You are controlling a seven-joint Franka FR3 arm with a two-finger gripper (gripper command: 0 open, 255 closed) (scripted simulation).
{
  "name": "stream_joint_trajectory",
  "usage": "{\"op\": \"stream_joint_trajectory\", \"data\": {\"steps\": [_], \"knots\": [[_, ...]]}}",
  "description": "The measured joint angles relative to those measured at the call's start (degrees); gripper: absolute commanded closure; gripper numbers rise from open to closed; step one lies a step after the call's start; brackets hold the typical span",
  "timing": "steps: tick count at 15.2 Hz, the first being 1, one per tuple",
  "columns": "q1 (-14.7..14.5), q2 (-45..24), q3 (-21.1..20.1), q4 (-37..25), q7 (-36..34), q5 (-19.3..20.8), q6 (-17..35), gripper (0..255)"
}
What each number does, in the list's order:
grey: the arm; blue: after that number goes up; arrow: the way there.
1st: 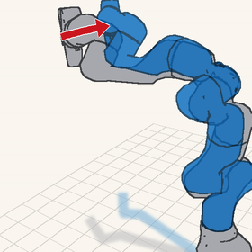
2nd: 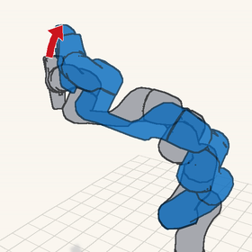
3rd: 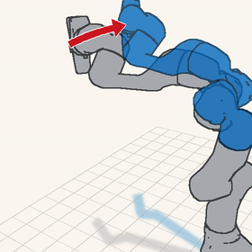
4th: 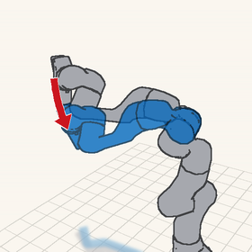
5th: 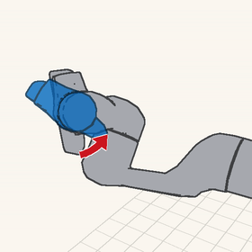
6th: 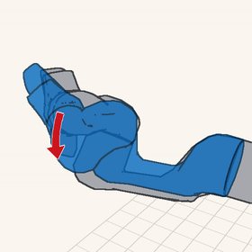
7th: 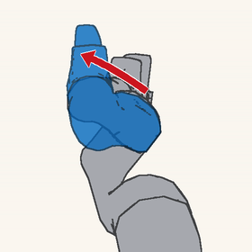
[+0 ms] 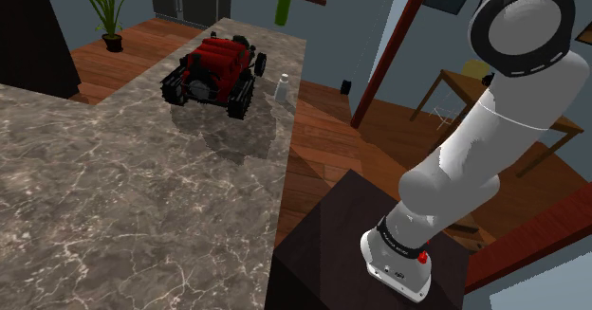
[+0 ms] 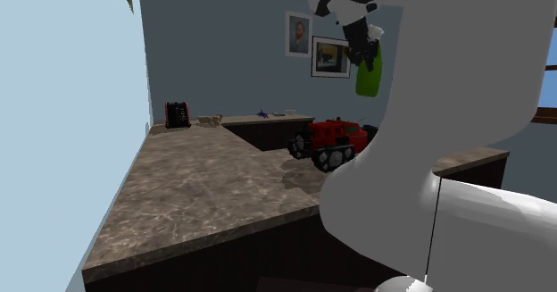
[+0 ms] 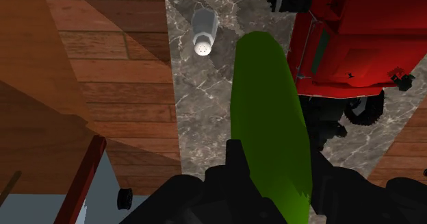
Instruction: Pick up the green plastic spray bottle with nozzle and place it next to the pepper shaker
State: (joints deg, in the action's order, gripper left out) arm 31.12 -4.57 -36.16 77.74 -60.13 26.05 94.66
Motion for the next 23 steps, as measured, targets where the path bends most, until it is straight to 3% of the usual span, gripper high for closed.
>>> {"op": "stream_joint_trajectory", "data": {"steps": [23], "knots": [[2.28, 5.50, 1.64, 23.11, -4.39, -2.13, 18.48, 255]]}}
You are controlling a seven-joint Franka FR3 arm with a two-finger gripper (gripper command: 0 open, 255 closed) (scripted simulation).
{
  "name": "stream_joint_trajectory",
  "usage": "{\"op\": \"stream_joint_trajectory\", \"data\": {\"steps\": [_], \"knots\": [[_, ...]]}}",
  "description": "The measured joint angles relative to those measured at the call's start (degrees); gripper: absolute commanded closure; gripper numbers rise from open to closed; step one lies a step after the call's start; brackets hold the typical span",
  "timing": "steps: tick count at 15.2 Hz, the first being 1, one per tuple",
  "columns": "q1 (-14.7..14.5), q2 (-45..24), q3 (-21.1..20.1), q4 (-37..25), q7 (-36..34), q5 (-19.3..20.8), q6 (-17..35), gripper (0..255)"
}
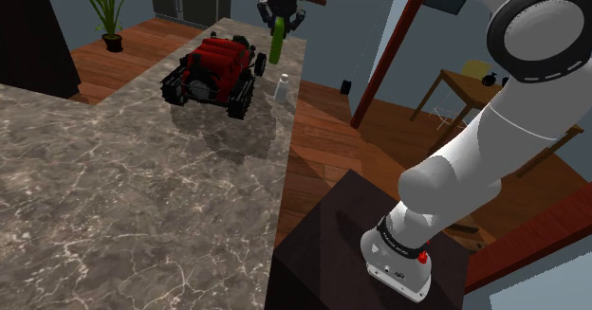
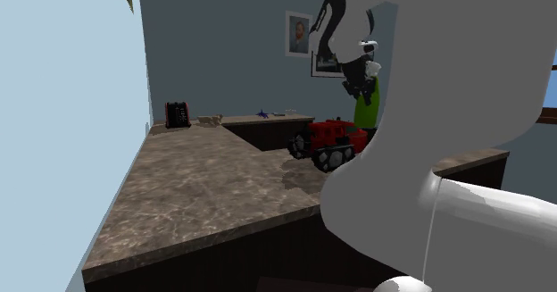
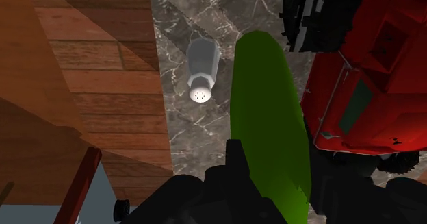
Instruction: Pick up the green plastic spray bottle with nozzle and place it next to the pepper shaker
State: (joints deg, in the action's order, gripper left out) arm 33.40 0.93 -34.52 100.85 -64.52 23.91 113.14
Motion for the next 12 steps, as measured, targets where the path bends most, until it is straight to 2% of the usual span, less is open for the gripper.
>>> {"op": "stream_joint_trajectory", "data": {"steps": [12], "knots": [[0.16, -0.94, 0.13, 7.82, -3.94, 2.39, 7.86, 255]]}}
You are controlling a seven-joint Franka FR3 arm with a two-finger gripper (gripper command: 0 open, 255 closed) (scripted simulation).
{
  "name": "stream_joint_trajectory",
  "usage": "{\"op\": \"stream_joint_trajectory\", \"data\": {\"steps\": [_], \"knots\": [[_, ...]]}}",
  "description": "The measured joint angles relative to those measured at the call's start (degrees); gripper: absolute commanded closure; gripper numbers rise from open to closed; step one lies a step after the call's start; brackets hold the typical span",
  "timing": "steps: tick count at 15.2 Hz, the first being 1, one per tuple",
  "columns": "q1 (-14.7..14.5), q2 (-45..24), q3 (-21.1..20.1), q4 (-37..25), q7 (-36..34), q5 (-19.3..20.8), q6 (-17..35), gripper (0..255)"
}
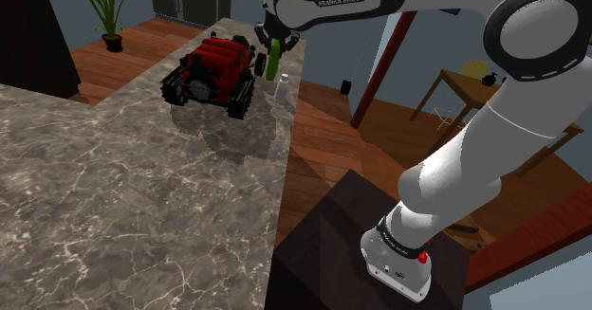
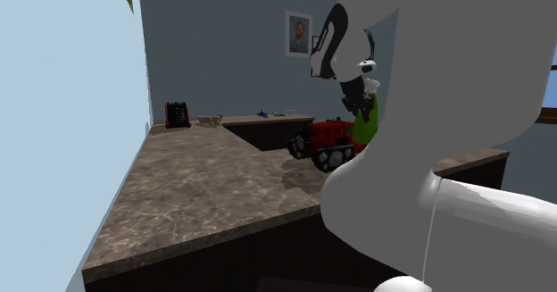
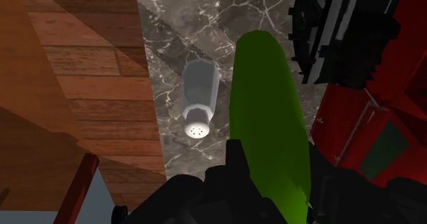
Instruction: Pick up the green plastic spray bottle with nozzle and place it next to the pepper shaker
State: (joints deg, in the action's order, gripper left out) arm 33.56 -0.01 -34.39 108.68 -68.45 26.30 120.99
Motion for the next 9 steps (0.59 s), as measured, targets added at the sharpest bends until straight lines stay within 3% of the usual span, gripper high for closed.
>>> {"op": "stream_joint_trajectory", "data": {"steps": [9], "knots": [[0.02, -1.64, 0.09, 5.09, -3.87, 3.06, 5.59, 255]]}}
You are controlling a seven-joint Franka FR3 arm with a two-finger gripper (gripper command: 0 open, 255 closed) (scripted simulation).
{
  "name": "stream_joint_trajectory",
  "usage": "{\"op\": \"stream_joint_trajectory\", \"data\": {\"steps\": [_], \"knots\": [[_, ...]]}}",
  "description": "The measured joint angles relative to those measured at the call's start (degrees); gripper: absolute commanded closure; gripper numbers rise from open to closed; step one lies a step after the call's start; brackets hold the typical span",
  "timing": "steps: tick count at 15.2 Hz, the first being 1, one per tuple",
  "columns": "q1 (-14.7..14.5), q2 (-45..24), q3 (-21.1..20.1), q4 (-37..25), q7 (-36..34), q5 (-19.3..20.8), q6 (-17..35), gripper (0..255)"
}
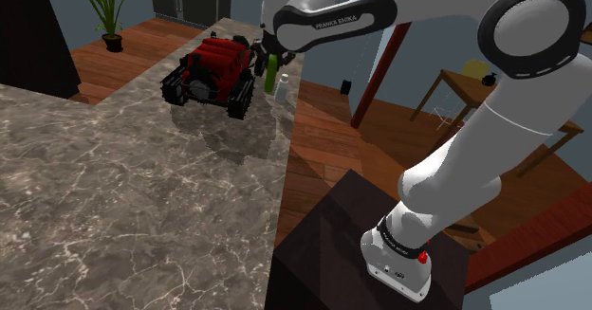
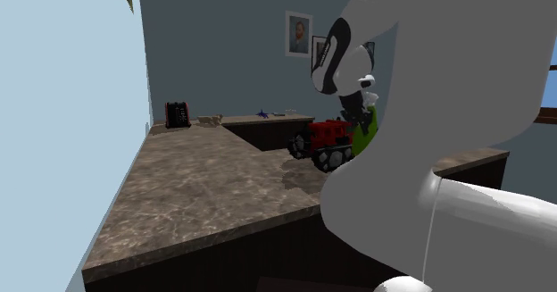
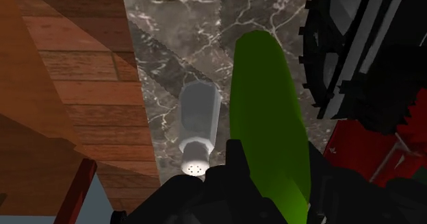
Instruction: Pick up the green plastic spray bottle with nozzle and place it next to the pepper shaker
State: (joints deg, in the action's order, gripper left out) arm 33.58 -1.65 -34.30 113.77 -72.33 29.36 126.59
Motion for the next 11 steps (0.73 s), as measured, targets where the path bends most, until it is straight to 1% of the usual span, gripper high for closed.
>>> {"op": "stream_joint_trajectory", "data": {"steps": [11], "knots": [[-0.20, -3.71, 0.54, 4.29, -5.74, 5.67, 5.92, 255]]}}
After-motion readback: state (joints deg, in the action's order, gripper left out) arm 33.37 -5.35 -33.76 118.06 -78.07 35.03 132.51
